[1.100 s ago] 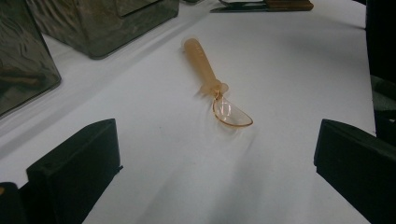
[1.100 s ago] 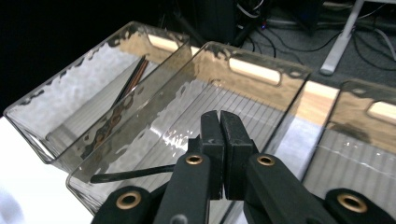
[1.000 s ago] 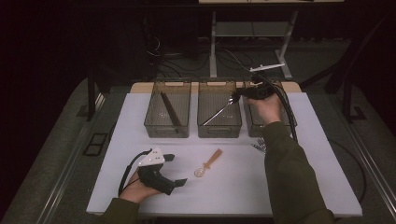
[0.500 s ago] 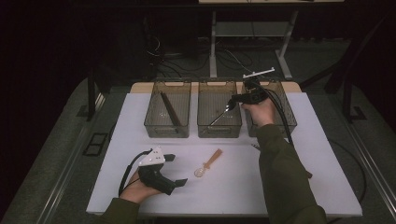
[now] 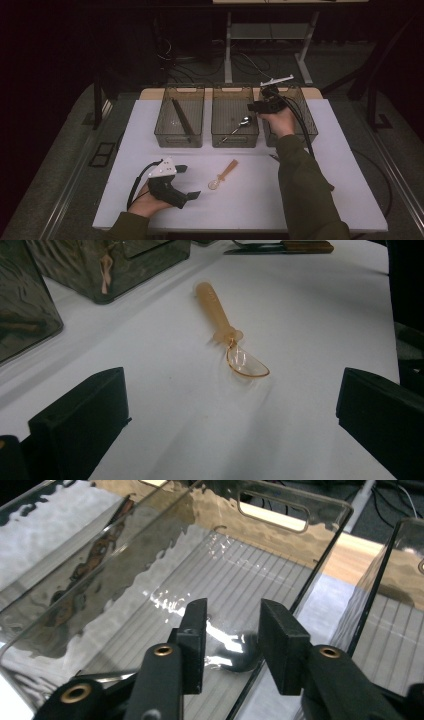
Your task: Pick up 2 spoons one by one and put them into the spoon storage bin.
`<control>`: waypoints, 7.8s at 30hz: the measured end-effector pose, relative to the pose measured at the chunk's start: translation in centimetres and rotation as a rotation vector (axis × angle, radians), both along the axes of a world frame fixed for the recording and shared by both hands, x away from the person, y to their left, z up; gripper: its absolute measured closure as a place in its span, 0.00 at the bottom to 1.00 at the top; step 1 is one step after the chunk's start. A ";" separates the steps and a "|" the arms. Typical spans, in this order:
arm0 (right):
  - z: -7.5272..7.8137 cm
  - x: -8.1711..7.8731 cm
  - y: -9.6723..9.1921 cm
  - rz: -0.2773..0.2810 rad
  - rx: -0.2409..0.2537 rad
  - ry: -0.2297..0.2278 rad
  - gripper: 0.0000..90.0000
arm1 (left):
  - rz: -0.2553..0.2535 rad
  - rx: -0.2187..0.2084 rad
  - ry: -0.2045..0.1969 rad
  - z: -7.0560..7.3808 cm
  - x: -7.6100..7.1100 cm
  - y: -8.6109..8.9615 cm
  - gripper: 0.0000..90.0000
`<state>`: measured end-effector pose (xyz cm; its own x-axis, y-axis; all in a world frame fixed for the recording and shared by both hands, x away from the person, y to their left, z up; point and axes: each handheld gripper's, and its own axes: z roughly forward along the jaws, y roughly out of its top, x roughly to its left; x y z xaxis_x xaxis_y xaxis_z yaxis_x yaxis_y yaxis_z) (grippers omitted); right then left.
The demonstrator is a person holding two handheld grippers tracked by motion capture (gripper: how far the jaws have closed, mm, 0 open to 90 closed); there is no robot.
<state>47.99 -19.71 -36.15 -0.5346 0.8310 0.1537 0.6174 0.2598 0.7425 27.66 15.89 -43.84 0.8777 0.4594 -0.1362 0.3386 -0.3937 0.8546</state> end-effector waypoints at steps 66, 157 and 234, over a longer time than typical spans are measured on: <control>-6.9 -21.1 -8.2 0.151 0.056 -0.170 0.02 | 0.019 0.051 -0.001 -0.2 -0.1 -0.2 0.00; -8.0 -22.3 -8.2 0.159 0.057 -0.142 0.02 | 0.084 0.282 0.049 -1.1 6.7 -13.9 0.73; -7.6 -22.5 -8.8 0.163 0.079 -0.158 0.02 | -0.075 0.114 0.099 5.1 8.2 -13.0 0.82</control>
